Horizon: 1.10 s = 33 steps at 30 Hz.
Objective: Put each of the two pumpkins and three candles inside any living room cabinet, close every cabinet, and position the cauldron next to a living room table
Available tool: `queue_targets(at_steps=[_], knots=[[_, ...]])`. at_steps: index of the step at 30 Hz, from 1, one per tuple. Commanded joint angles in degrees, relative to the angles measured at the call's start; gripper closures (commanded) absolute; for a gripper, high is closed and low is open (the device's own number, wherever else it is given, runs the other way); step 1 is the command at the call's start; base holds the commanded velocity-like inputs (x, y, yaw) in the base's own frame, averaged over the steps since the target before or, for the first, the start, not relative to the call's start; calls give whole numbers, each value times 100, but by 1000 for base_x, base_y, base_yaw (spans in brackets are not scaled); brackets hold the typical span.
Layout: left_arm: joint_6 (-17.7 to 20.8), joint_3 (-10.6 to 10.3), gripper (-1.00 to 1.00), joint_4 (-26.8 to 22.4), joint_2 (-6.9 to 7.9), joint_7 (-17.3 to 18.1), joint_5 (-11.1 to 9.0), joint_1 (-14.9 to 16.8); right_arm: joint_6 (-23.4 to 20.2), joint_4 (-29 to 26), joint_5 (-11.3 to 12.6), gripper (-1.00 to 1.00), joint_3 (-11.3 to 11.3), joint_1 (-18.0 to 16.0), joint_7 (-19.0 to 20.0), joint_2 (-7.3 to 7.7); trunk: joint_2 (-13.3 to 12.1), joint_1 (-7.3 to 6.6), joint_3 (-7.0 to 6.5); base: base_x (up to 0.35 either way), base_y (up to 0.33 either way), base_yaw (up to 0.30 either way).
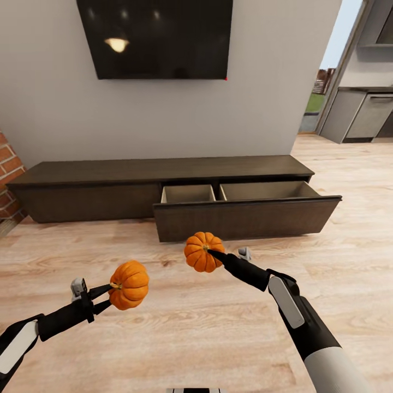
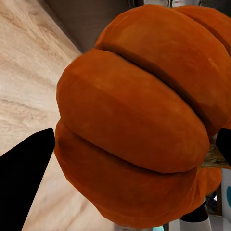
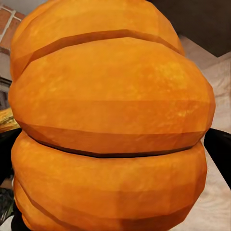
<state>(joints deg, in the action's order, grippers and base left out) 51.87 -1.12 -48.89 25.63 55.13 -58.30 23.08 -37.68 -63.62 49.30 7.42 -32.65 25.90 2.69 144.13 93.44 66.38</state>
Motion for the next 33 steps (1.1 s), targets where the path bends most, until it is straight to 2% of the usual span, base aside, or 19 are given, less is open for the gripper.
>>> queue_targets(at_steps=[1, 4, 13, 33], knots=[[16, -11, 100, 2, 4, -2, -15, 4, -20, -2, 18, 100, 5, -3, -1, 4, 0, -4, -9, 0, 0, 104], [16, -15, 100, -5, 4, -2, -12, 4, -20, 4, 18, 100, 5, -3, 2, 4, -4, -11, -48, 0, 0, 105], [15, -12, 100, -14, 4, 6, -15, 4, -22, 8, 18, 100, 0, -1, -3, 4, -4, -11, 35, 0, 0, 105], [8, -26, 100, -15, -2, -2, -11, 4, -29, 8, 18, 100, -5, -3, -6, 4, -30, -63, -226, 0, 0, 105]])
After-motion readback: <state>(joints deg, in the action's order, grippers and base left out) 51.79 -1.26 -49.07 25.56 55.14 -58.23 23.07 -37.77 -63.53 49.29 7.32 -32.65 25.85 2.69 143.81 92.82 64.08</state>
